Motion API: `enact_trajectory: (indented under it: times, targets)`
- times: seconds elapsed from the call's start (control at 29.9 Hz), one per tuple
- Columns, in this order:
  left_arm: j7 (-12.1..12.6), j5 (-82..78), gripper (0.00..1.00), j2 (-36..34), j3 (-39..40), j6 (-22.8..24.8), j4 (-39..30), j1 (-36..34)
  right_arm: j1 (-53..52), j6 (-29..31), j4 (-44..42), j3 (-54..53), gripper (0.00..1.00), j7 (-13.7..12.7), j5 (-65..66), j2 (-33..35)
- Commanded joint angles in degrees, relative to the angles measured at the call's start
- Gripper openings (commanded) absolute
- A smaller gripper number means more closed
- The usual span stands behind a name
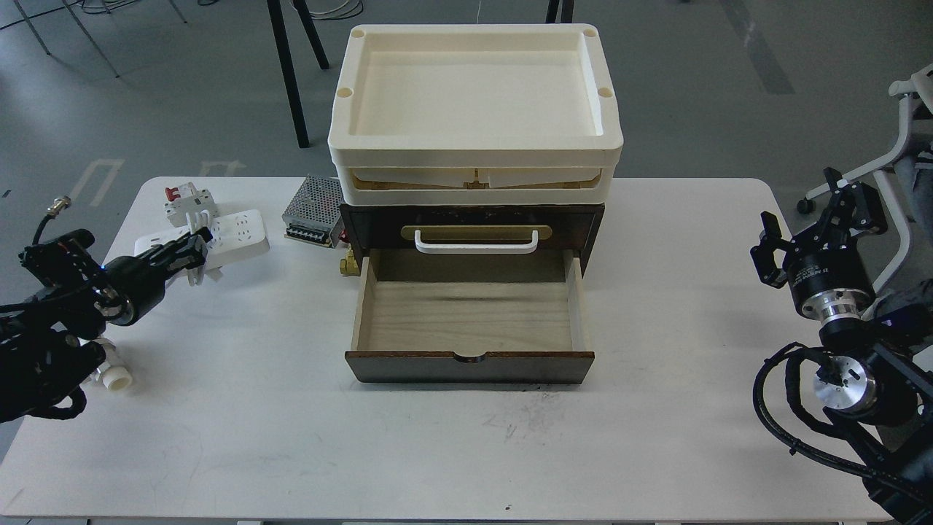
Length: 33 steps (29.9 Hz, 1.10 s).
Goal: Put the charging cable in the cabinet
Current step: 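Lift the power strip with the left gripper up above the cabinet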
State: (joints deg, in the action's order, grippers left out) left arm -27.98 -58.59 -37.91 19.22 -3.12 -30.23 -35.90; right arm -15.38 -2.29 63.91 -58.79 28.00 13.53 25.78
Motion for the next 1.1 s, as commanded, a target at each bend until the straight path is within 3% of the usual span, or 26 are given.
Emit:
enact_trajectory:
  times: [0.0,0.27,0.4,0.5,0.64,0.8,1.07]
  targets:
    - [0.0,15.1,0.03,-2.3,2.7,4.9,-0.4,0.2,0.0,0.0,0.0,0.0,0.97,0.0,0.0,0.0]
    - [0.0,35.1,0.04,-5.2,7.6,13.4,-0.7,0.0,0.0,0.0,-0.1,0.1,0.97,0.0,0.0,0.0]
    - [0.0,35.3,0.08,-8.9,16.9,23.4,-2.3,0.1,0.0,0.0,-0.1,0.1,0.97,0.0,0.0,0.0]
    - [0.0,34.7,0.08,-13.4,19.0,28.3,-6.4,0.3,0.0,0.0,-0.1,0.1,0.97,0.0,0.0,0.0]
    - [0.0,31.4,0.08,-20.1,20.3,28.3,-17.0,0.3,0.0,0.0,0.0,0.1,0.97,0.0,0.0,0.0]
    - [0.0,28.6,0.08,-24.8,21.8,26.7,-25.2,-2.1,0.0,0.0,0.0,0.2,0.97,0.0,0.0,0.1]
    - [0.0,11.8,0.08,-25.6,21.9,26.5,-35.0,-7.3,0.0,0.1,-0.1,0.3,0.97,0.0,0.0,0.0]
